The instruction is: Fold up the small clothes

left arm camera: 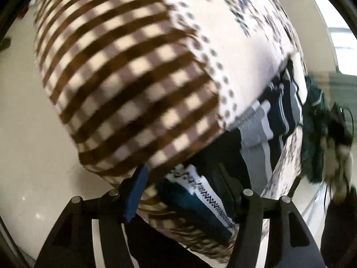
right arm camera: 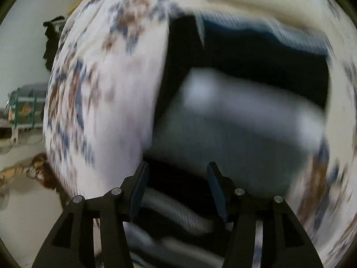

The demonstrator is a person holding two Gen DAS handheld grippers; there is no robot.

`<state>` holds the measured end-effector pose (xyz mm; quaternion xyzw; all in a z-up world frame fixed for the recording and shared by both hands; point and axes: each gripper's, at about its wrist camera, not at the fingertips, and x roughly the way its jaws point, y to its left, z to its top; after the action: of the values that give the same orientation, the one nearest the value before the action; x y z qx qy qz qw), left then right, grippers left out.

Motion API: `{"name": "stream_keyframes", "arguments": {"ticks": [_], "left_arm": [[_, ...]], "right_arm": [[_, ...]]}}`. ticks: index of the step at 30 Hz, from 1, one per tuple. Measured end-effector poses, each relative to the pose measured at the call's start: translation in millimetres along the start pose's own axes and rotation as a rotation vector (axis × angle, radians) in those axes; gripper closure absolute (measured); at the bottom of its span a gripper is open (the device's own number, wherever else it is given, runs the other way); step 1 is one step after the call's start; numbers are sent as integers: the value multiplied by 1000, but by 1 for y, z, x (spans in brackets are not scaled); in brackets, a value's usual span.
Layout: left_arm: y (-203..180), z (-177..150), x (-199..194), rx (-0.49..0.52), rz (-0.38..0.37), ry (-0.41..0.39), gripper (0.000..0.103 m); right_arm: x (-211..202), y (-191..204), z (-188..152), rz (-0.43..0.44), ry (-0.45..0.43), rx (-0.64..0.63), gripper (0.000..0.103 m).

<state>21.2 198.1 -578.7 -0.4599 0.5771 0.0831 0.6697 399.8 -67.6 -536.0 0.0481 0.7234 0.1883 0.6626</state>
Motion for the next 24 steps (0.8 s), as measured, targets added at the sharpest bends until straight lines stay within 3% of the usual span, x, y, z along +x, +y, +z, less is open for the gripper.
{"name": "stream_keyframes", "arguments": {"ticks": [5,8,10,12,13,15,17,20,24], "left_arm": [[-27,-7,23,151,121,37,46],[-39,-13,25,215,157,26,47],[-43,-14,27,249,180,22,52],[-49,-16,32,278,207,25,68],[-50,-17,33,286,221,23,71],[-49,-17,34,290,247,14,91],[-50,-18,34,286,232,3,96],[-43,-23,26,292,233,-16,97],[-38,-29,21,260,206,23,95]], "right_arm": [[38,-71,-147,54,136,208,47],[69,-101,-215,83,222,317,47],[90,-112,-257,159,276,387,47],[104,-112,-281,213,294,410,47],[108,-111,-287,230,292,412,47],[115,-107,-301,232,281,400,47],[119,-102,-309,226,265,378,49],[119,-95,-320,232,233,360,95],[113,-87,-335,131,233,305,97]]}}
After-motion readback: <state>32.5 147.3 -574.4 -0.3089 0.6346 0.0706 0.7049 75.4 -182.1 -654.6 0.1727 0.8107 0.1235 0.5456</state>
